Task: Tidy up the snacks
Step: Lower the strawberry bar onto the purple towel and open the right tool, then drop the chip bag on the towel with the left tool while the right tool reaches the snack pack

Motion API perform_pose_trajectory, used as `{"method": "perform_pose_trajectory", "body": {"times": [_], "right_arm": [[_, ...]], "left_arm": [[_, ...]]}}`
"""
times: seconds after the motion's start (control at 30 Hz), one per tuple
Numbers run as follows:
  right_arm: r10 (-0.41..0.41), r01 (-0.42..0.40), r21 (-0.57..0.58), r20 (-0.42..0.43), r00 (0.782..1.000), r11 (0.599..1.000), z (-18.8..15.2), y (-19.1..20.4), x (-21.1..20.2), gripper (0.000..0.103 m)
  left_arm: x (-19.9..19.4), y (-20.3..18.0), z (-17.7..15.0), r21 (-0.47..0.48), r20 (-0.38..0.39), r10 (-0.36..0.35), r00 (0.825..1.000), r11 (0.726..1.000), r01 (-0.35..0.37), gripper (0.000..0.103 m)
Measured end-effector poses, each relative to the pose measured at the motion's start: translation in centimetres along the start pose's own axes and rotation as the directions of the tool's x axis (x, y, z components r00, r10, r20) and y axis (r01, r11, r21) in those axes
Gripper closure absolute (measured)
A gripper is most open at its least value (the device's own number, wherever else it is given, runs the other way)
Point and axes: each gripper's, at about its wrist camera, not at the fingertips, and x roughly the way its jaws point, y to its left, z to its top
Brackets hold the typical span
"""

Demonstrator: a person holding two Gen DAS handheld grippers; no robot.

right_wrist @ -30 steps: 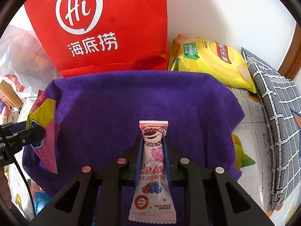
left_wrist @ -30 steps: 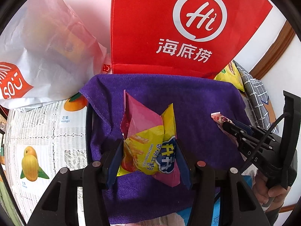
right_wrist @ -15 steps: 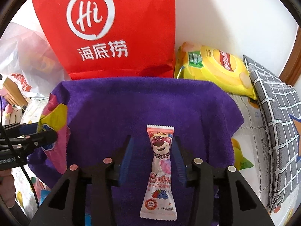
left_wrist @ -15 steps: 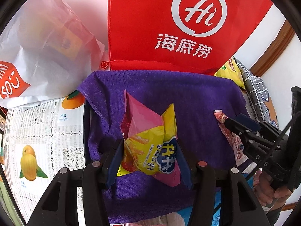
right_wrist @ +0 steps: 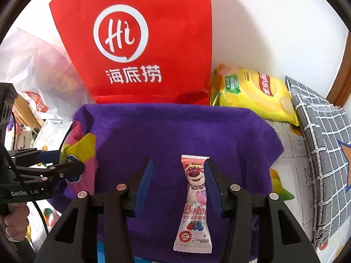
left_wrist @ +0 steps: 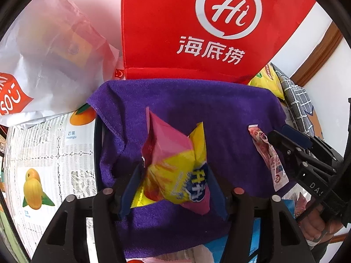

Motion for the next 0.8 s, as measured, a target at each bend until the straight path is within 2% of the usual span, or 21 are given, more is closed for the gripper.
{"method": "perform_pose_trajectory", "body": {"times": [0.1, 0.33, 0.37, 0.47, 0.63, 0.8], "right_arm": [[-0.024, 0.025, -0.013, 0.028, 0.999, 1.000, -0.1, 0.3, -0.9, 0.054], [-0.024, 0.023, 0.012, 0.080, 0.997, 1.000, 0.0, -0.3, -3.3, 0.054], [-0.026, 0.025, 0.018, 0.085, 0.996, 1.000, -0.1, -0.5, -3.7, 0.054], [-0.039, 0.037, 0.028, 0.090, 0.995, 0.999, -0.6, -0.9, -4.6, 0.054], [-0.104, 0.101, 0.040, 0.095, 0.990, 0.994, -1.8, -1.8, -6.1, 0.054], [-0.121, 0.113, 0.111, 0.065, 0.990, 0.987, -3.8, -3.9, -6.8, 0.054]], "left_arm": [[-0.7, -0.2, 0.1, 0.007, 0.026, 0.000, 1.000, 1.000, 0.000, 0.038], [-2.6, -0.5, 0.1, 0.024, 0.067, -0.010, 0.998, 1.000, 0.009, 0.032], [-2.8, -0.5, 0.1, 0.027, 0.070, -0.010, 0.997, 1.000, 0.008, 0.029], [-3.6, -0.7, -0.1, 0.042, 0.084, -0.005, 0.996, 0.999, 0.002, 0.026], [-4.4, -1.4, -0.3, 0.062, 0.095, -0.004, 0.995, 0.998, -0.002, 0.026], [-5.3, -1.5, -0.5, 0.070, 0.105, -0.016, 0.994, 0.997, 0.009, 0.026]]}}
